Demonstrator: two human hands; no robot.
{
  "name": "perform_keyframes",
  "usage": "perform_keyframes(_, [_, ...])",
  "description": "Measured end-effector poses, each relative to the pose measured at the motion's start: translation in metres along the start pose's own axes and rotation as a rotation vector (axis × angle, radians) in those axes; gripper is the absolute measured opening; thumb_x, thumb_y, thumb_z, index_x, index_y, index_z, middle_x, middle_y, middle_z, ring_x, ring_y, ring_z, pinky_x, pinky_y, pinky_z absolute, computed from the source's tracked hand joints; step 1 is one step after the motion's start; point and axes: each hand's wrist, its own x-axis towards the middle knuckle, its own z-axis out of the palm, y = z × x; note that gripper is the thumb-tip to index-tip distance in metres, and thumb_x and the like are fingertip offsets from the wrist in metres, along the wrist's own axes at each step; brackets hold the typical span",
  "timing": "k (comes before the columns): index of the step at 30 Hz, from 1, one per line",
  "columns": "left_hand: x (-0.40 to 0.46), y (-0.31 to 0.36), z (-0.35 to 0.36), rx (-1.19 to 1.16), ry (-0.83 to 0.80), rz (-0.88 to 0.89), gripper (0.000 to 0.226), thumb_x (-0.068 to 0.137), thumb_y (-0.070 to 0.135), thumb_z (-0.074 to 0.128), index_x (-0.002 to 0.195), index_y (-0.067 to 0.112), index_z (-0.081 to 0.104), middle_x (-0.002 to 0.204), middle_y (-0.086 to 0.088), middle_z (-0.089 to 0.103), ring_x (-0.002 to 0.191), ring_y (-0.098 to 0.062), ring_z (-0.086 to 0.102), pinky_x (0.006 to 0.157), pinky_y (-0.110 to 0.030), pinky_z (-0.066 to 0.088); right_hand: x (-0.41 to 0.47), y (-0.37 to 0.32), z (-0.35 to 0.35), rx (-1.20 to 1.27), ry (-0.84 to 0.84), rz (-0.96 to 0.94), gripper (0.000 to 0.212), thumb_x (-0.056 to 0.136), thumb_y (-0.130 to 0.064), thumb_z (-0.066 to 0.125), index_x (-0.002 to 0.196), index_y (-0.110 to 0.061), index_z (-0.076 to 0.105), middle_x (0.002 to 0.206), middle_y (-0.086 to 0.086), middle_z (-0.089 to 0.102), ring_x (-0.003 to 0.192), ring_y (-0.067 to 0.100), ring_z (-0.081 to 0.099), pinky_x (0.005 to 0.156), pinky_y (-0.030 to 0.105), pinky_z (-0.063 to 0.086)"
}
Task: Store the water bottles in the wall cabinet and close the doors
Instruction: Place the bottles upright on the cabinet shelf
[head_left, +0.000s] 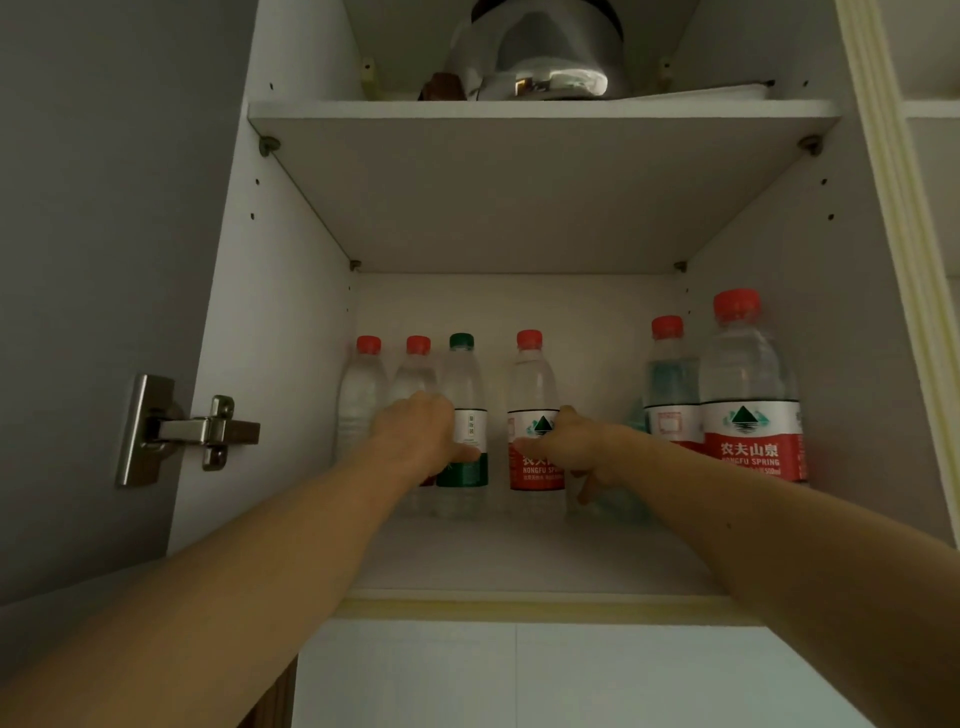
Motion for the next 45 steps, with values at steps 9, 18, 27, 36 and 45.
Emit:
perform_keyframes(9, [0.015, -0.014, 0.006, 0.326, 0.218, 0.205, 0.119, 0.075, 0.077, 0.065, 0.158, 0.026, -0.005, 0.147, -0.017, 0.029, 0.131, -0.034, 0.034, 0.099, -0.045, 0.042, 0.015, 0.003, 0.007, -0.064, -0.033, -0.056, 0.061, 0.096, -0.037, 0.067, 0.144, -0.012, 0.039, 0.139, 0.017, 0.055, 0.122, 0.034, 0.057, 0.096, 0.049, 0.055])
perform_keyframes(18, [0.018, -0.015, 0.015, 0.217, 0.061, 0.205, 0.131, 0.072, 0.076, 0.07, 0.158, 0.029, -0.017, 0.164, -0.012, -0.002, 0.149, -0.042, 0.003, 0.115, -0.058, 0.031, 0.023, 0.007, 0.019, -0.259, 0.032, -0.149, 0.045, 0.096, -0.021, 0.068, 0.135, -0.006, 0.051, 0.128, 0.017, 0.061, 0.114, 0.032, 0.063, 0.091, 0.038, 0.056])
perform_keyframes(27, [0.015, -0.012, 0.016, 0.204, 0.088, 0.237, 0.132, 0.071, 0.066, 0.078, 0.159, 0.028, -0.012, 0.163, -0.013, -0.005, 0.148, -0.044, 0.004, 0.117, -0.057, 0.031, 0.027, 0.011, 0.017, -0.381, 0.06, -0.237, 0.046, 0.096, -0.029, 0.069, 0.136, -0.01, 0.055, 0.13, 0.011, 0.064, 0.115, 0.026, 0.062, 0.099, 0.034, 0.051])
perform_keyframes(36, [0.004, -0.013, 0.008, 0.079, 0.115, 0.244, 0.119, 0.076, 0.056, 0.08, 0.16, 0.023, 0.002, 0.161, -0.016, 0.007, 0.147, -0.037, 0.012, 0.114, -0.052, 0.036, 0.021, 0.008, 0.012, -0.473, 0.067, -0.236, 0.04, 0.096, -0.03, 0.068, 0.129, -0.01, 0.059, 0.125, 0.011, 0.067, 0.108, 0.024, 0.064, 0.088, 0.031, 0.051])
perform_keyframes(45, [-0.013, -0.006, -0.016, -0.254, 0.376, 0.318, 0.078, 0.089, 0.043, 0.073, 0.151, 0.011, 0.038, 0.146, -0.013, 0.04, 0.131, -0.03, 0.043, 0.102, -0.045, 0.048, -0.058, -0.001, -0.018, -0.397, 0.444, -0.519, 0.047, 0.099, -0.023, 0.062, 0.144, -0.016, 0.049, 0.138, 0.006, 0.055, 0.117, 0.02, 0.058, 0.087, 0.023, 0.045])
